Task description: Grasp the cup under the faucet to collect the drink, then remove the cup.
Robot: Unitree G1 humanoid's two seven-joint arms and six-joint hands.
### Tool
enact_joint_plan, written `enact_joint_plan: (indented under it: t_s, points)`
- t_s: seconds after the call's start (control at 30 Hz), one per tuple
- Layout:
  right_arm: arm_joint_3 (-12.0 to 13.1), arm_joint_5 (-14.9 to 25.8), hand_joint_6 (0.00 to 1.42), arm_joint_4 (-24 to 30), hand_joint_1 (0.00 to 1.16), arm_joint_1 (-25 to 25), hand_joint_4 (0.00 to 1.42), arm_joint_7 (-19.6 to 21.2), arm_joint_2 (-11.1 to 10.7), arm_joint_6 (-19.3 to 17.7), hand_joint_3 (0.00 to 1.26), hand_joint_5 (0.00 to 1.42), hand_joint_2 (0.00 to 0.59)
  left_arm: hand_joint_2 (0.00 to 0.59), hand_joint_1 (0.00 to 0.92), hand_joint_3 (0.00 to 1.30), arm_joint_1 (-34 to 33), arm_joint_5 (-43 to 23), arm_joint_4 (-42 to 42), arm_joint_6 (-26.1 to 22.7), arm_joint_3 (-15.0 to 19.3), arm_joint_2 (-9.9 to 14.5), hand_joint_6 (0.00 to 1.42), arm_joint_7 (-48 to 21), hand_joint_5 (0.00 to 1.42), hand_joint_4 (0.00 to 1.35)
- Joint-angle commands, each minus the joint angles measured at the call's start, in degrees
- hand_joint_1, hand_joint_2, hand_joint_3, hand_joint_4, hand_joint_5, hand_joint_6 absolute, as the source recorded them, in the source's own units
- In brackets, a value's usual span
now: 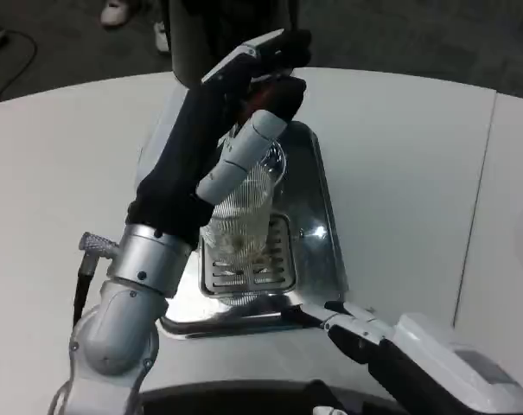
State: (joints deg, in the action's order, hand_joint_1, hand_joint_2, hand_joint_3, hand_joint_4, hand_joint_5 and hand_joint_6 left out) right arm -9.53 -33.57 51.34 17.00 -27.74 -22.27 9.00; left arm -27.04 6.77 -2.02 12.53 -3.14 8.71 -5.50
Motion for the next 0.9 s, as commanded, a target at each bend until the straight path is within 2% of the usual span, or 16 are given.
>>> enact_joint_plan:
  t_s: [0.03,0.33,0.63,0.9]
  points:
    - [-0.25,-0.02,0.02,-0.28,0.39,-0.22,0.13,0.6,0.44,-0.32,0.14,0.05,0.549,0.096,0.044,0.32,0.97,1.44,1.46,2.49,-0.29,3.73,0.3,-2.52,0.37,0.29]
    - [-0.41,-0.26,0.02,-0.68,0.39,-1.16,0.13,0.56,1.07,-0.22,0.14,0.06,0.549,0.095,0.021,0.33,1.02,3.23,3.47,5.82,-0.16,7.88,0.3,-2.79,0.38,0.3]
    - [-0.02,-0.19,0.02,-0.76,0.4,-1.46,0.13,0.7,1.38,-0.14,0.14,0.06,0.549,0.095,0.014,0.33,-0.36,6.46,5.91,9.47,-1.23,10.65,0.3,-2.78,0.38,0.3]
    - [-0.17,-0.22,0.02,-1.16,0.4,-2.06,0.14,0.88,1.65,-0.12,0.14,0.06,0.549,0.093,0.002,0.33,-0.92,8.63,7.58,11.61,-1.51,11.96,0.3,-2.21,0.38,0.31]
